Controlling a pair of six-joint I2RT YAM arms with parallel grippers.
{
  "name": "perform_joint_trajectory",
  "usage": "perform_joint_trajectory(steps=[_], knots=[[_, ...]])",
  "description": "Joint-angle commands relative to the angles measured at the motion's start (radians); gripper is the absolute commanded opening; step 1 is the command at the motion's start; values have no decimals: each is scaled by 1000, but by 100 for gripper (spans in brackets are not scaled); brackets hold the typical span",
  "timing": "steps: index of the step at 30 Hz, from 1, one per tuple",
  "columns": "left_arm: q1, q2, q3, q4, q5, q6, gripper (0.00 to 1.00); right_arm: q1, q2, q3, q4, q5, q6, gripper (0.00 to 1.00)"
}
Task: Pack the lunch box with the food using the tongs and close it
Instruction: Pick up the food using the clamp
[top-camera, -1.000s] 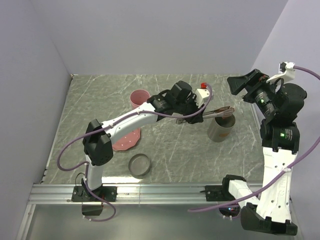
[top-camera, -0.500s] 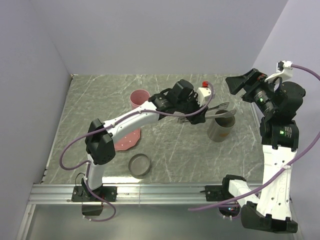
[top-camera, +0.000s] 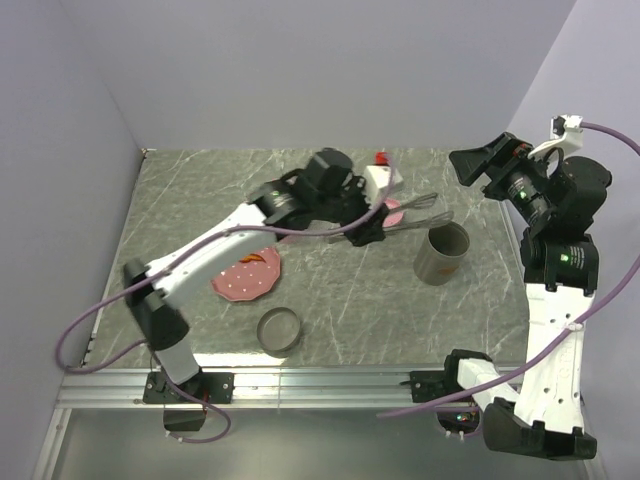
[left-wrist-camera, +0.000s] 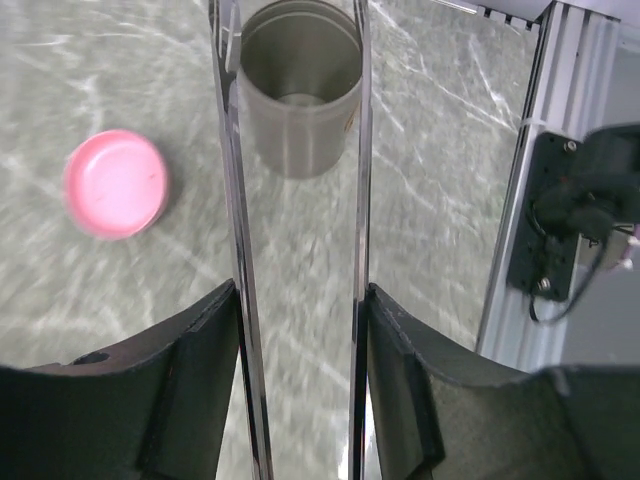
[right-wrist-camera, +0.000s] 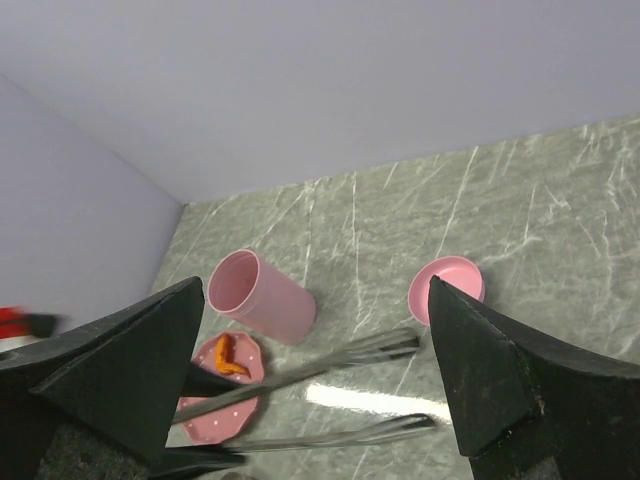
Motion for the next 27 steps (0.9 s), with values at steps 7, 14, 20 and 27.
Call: perform_joint_trajectory(steps=[7,14,20,27], knots=[[102,-392,-241,-162,-82,86,54,-10,43,19,46,-93,-10,100],[251,-651,-480,-265,-134,106,53,-8,55,22,16,-106,-46,100],[373,-809,-602,-351,-141,86,54,-8,73,37,-3,-116,-70,100],[482,-882,-668,-425,-223,52,53,-7,92,42,-1,-127,-74,100]])
